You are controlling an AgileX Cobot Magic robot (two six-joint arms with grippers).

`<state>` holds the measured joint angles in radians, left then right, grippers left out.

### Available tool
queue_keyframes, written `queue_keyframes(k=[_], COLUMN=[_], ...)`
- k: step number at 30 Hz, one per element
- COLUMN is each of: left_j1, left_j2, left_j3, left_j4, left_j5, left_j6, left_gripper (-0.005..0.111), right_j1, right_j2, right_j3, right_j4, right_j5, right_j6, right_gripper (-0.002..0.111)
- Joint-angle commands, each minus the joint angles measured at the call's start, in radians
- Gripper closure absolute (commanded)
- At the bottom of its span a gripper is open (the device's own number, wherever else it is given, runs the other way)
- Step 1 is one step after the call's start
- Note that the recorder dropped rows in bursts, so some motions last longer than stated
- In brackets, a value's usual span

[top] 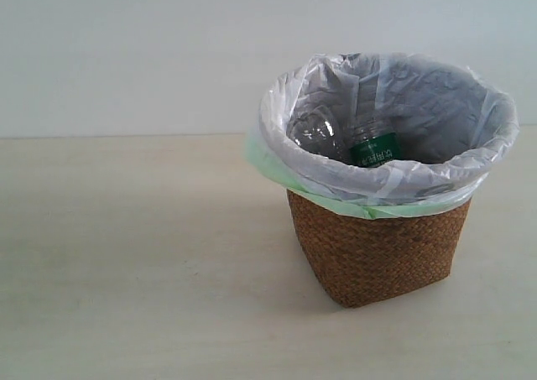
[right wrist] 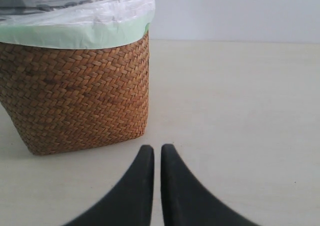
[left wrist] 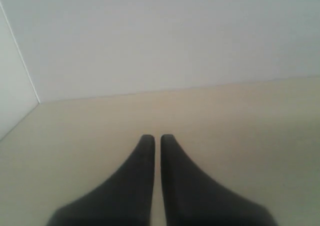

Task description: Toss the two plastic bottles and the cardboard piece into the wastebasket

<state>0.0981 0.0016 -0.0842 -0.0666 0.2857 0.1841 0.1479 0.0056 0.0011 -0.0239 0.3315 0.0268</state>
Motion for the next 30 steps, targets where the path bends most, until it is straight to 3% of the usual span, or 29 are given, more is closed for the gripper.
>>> queue_keyframes(k=[1,30], left_j1=[0.002,0.002], left_j2=[-0.002,-0.002], left_j3=[0.044,0.084], left_j4=[0.004,0.059], left_j5=[-0.005,0.024], left_j6=[-0.012,-0.012], left_gripper=[0.103,0.103], right_j1=[0.001,0.001], right_j2=[-0.006,-0.006], right_j3=[-0.001,-0.001], right_j4=[-0.008,-0.008], right_j5=[-0.009,-0.009], right_j6=[-0.004,-0.004], right_gripper=[0.106,0.106])
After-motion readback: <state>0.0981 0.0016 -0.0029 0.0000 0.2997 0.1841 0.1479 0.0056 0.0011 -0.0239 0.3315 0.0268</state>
